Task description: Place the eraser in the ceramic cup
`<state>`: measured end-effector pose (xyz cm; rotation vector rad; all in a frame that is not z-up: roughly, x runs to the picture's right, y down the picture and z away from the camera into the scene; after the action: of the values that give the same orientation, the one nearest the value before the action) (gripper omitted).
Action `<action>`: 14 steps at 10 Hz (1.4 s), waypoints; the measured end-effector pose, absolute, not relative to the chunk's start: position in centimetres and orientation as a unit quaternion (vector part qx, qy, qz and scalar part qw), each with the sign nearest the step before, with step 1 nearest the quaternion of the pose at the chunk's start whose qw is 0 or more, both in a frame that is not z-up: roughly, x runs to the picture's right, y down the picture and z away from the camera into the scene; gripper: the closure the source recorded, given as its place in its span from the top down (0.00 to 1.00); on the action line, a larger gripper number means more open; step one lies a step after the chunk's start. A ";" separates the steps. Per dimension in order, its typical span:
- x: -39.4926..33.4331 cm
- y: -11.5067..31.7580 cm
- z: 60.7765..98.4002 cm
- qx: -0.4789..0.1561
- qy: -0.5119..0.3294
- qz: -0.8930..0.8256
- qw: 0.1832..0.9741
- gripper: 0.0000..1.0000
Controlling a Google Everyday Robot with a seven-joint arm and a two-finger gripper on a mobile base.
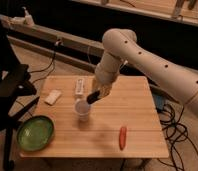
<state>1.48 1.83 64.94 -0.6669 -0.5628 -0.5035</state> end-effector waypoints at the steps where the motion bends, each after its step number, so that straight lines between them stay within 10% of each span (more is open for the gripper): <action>1: 1.1 1.9 65.4 -0.314 -0.274 -0.238 0.877 0.02; 10: -9.4 3.7 69.8 -0.284 -0.313 -0.277 0.863 0.00; 14: -7.4 3.4 70.2 -0.288 -0.305 -0.269 0.867 0.46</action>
<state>-7.36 3.44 70.22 -0.6028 -0.6378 -0.5636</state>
